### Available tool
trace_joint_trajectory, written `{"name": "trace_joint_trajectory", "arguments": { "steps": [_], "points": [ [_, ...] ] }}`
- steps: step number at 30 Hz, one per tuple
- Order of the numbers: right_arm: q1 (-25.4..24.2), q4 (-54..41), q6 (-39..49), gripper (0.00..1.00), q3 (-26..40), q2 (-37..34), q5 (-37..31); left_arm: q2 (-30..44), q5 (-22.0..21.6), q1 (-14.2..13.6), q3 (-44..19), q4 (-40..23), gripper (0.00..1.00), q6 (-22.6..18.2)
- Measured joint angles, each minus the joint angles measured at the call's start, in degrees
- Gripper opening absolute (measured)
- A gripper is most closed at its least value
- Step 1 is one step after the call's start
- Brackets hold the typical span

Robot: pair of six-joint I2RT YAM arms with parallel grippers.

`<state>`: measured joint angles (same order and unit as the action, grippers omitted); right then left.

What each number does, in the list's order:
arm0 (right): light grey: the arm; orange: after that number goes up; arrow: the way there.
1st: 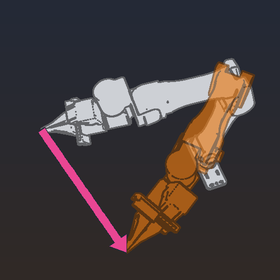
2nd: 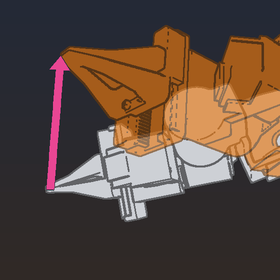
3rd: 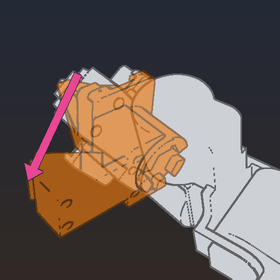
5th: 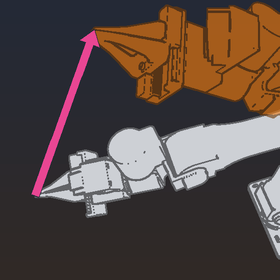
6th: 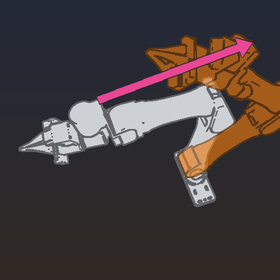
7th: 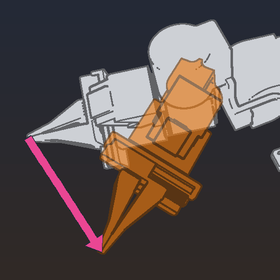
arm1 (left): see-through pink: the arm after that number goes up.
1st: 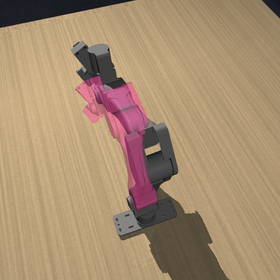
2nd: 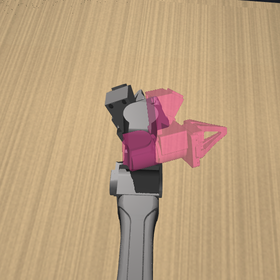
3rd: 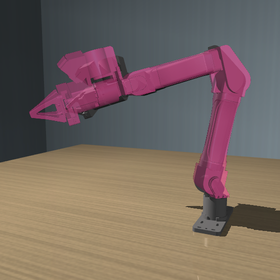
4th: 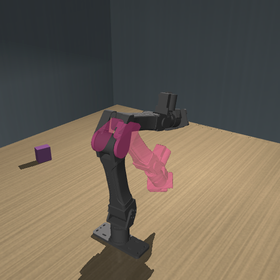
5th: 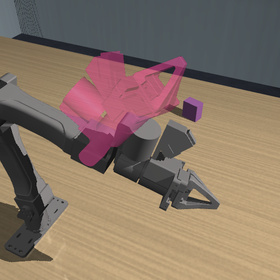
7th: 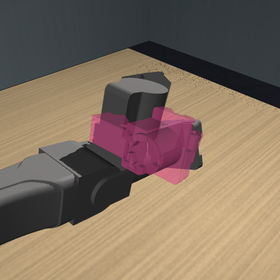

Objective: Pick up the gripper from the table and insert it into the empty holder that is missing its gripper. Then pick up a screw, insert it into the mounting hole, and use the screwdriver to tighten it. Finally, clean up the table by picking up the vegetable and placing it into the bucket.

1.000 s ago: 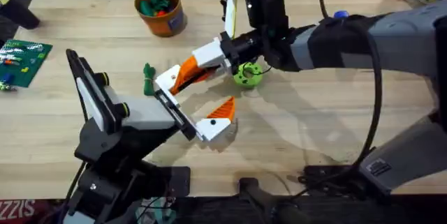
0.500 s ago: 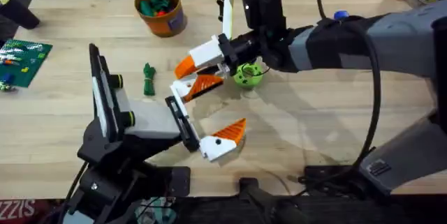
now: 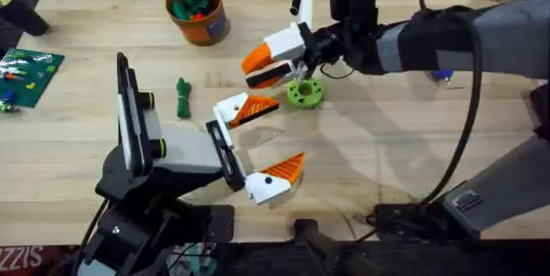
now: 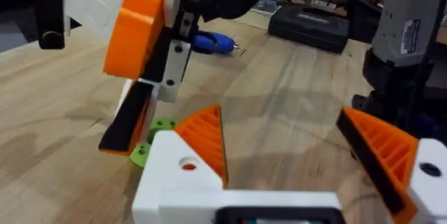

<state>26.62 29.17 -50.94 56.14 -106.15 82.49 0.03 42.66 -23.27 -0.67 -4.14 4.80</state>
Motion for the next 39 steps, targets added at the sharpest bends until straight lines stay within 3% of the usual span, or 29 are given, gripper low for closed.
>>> {"name": "trace_joint_trajectory", "arguments": {
  "steps": [5,8,9,22,26,32,33,36,37,39],
  "points": [
    [-0.55,-0.01,0.02,0.755,0.0,0.0,0.45,0.0,0.01,0.0,0.0,0.0,0.994,0.0],
    [-0.55,-1.06,1.12,0.974,0.05,0.0,1.91,0.0,0.01,0.0,0.0,0.0,0.994,0.0],
    [-0.55,-2.17,1.56,0.989,0.09,0.0,2.42,0.0,0.01,0.0,0.0,0.0,0.994,0.0],
    [-0.55,-25.17,16.85,0.994,-0.8,0.01,4.2,0.0,0.05,0.0,0.0,0.0,0.994,0.0],
    [-0.55,-35.34,26.15,0.993,-1.04,1.7,4.18,0.0,0.06,0.0,0.0,0.0,0.994,0.0],
    [-0.55,-36.88,31.66,0.993,-1.07,3.17,4.2,0.0,0.17,0.0,0.0,-0.02,0.994,0.0],
    [-0.55,-36.9,32.27,0.974,-1.07,3.17,4.2,0.0,0.19,0.0,0.0,-0.02,0.994,0.0],
    [-0.55,-36.94,33.46,0.749,-1.07,3.17,4.26,0.0,0.2,0.0,0.0,-0.02,0.994,0.0],
    [-0.35,-36.95,34.12,0.3,-1.07,3.17,4.26,0.0,0.2,0.0,0.0,-0.03,0.994,0.0],
    [-0.18,-37.01,34.11,0.059,-1.07,3.17,4.5,0.0,0.17,0.0,0.0,-0.07,0.994,-0.04]
  ]
}}
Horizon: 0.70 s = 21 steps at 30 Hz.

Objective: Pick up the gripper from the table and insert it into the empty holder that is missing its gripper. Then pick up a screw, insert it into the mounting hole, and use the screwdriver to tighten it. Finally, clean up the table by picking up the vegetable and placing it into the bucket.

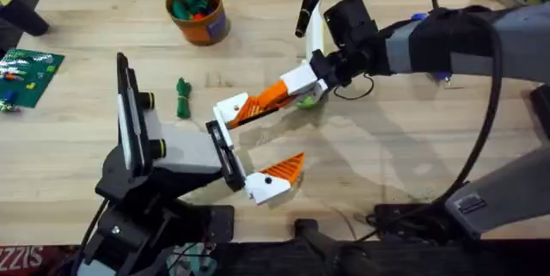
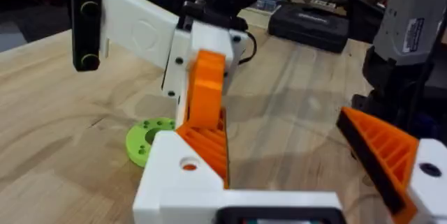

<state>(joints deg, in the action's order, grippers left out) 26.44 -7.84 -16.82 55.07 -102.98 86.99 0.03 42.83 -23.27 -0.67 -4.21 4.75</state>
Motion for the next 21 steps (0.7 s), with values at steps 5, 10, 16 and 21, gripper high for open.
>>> {"name": "trace_joint_trajectory", "arguments": {
  "steps": [5,10,16,21],
  "points": [
    [0.0,-0.09,-0.26,0.019,0.0,0.0,-0.01,0.0,0.03,0.0,0.0,-0.01,0.994,0.0],
    [0.01,-0.04,-0.26,0.018,0.0,0.0,-0.44,0.0,0.01,0.0,0.0,-0.03,0.994,0.03],
    [0.03,0.36,-0.85,0.018,0.0,0.17,-1.29,0.0,-0.13,0.0,0.0,-0.06,0.994,0.11],
    [0.39,6.03,-4.8,0.018,-0.04,0.26,-2.39,0.0,-0.93,0.25,0.0,-0.04,0.994,0.06]
  ]
}}
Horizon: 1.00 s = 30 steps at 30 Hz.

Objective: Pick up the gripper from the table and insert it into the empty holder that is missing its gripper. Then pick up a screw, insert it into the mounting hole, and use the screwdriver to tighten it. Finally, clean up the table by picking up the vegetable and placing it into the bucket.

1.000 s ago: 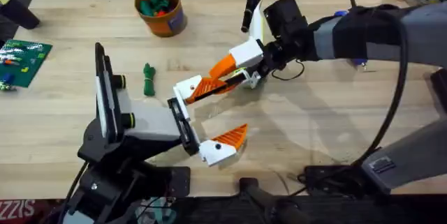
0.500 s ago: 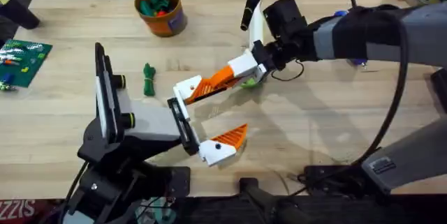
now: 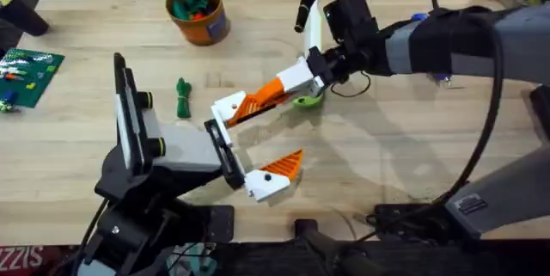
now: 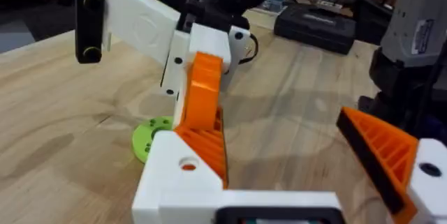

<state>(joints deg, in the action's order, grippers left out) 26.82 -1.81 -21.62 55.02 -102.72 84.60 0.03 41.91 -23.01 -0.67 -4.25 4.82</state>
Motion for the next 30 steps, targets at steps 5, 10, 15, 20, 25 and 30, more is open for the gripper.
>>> {"name": "trace_joint_trajectory", "arguments": {
  "steps": [5,10,15,20,25,30],
  "points": [
    [0.85,7.28,-6.07,0.018,-0.07,0.0,-2.19,0.0,-1.99,0.49,0.0,0.08,0.994,-0.02],
    [1.52,9.19,-10.12,0.018,-0.07,0.03,-4.31,0.02,-3.34,0.76,0.0,0.04,0.994,0.67],
    [1.77,8.93,-12.73,0.018,-0.07,0.8,-6.05,0.02,-3.9,0.78,0.0,0.04,0.994,1.32],
    [1.89,7.39,-14.26,0.018,-0.1,1.34,-7.29,0.12,-4.0,0.78,-0.02,0.0,0.994,2.14],
    [2.4,9.65,-16.19,0.017,-3.63,6.19,-12.81,0.18,-3.36,0.78,-0.02,-0.02,0.994,2.17],
    [3.46,13.29,-18.36,0.017,-4.66,7.08,-15.92,0.28,-4.38,0.85,-0.02,-0.05,0.994,2.56]
  ]
}}
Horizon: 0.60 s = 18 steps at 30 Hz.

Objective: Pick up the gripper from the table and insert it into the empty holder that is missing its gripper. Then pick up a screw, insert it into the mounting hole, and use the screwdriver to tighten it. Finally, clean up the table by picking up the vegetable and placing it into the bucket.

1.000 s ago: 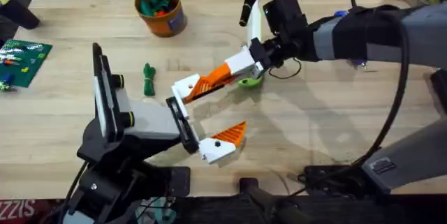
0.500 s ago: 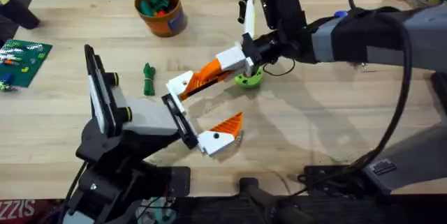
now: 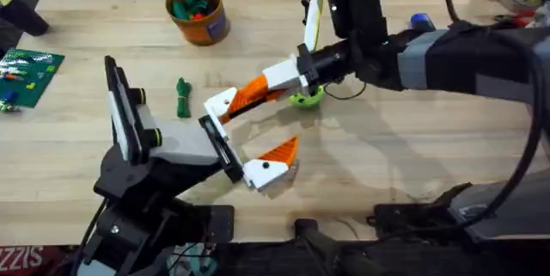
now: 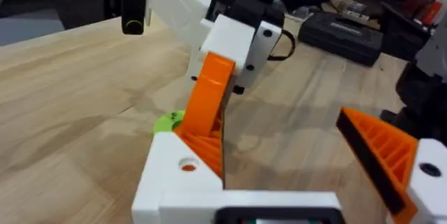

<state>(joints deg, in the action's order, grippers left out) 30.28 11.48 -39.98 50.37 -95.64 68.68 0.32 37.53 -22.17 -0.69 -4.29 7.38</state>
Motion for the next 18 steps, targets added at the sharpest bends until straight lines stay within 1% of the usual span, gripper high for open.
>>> {"name": "trace_joint_trajectory", "arguments": {
  "steps": [5,7,14,18],
  "points": [
    [1.91,4.91,-2.88,0.017,-0.13,0.0,-4.64,0.0,-2.86,0.74,-0.02,0.0,0.994,0.2],
    [2.12,5.05,-3.36,0.017,-0.13,0.0,-5.35,0.0,-3.27,0.8,-0.07,-0.05,0.994,0.35],
    [2.19,5.05,-4.44,0.017,-0.13,0.0,-5.68,0.0,-3.53,0.8,-0.11,-0.18,0.994,0.72],
    [2.23,4.83,-4.71,0.069,-0.15,0.0,-5.7,0.0,-3.57,0.8,-0.11,-0.18,0.994,0.65]
  ]
}}
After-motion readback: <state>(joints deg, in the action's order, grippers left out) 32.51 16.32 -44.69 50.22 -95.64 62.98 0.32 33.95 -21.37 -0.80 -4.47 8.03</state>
